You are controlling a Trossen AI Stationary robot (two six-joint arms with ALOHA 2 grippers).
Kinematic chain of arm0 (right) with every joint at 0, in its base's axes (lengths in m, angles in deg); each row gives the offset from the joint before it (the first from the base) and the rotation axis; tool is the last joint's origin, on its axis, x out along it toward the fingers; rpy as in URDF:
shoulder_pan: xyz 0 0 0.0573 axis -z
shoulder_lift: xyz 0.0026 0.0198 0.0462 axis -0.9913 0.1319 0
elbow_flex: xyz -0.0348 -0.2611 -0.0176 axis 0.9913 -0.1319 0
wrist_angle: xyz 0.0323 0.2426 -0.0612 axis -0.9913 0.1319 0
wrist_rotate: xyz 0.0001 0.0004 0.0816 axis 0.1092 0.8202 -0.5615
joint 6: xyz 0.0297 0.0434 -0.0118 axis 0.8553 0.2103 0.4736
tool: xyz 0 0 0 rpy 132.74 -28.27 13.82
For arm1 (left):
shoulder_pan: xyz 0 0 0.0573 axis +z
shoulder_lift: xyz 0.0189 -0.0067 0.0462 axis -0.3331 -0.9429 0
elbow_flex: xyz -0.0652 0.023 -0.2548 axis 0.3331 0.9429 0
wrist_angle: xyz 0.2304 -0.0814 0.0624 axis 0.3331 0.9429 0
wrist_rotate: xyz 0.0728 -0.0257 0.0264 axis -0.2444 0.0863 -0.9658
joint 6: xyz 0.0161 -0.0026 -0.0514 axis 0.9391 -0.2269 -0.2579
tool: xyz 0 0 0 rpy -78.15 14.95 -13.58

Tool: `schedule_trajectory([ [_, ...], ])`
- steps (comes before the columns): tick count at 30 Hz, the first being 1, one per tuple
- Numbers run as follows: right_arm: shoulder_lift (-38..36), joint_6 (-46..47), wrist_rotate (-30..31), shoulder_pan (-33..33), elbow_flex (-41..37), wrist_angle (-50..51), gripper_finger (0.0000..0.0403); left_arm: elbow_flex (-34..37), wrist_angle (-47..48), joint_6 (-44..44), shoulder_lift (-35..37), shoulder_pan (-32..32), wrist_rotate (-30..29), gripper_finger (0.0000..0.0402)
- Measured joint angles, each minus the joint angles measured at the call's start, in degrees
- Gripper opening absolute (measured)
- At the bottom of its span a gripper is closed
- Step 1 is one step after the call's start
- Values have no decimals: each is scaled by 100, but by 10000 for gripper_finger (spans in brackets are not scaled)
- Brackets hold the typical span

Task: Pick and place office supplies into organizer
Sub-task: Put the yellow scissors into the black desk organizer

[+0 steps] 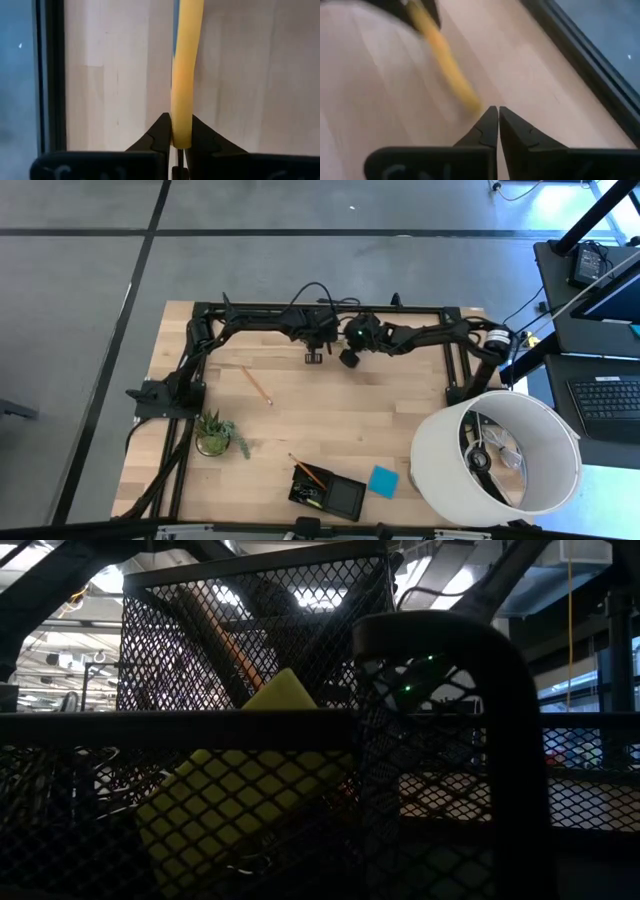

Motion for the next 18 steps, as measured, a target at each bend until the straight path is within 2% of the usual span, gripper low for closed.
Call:
schedule_trajectory([
  [5, -247, 186, 46, 7, -11, 652, 21, 0, 130, 23, 93, 0, 16, 25],
  [9, -271, 198, 68, 7, -164, 667, 21, 0, 428, -18, 410, -4, 167, 25],
  [16, -277, 393, 96, 28, -670, 243, 21, 0, 485, -229, 1393, 126, 1148, 25],
  [18, -277, 509, 101, 35, -824, 96, 21, 2, 439, -273, 1711, 169, 1588, 25],
])
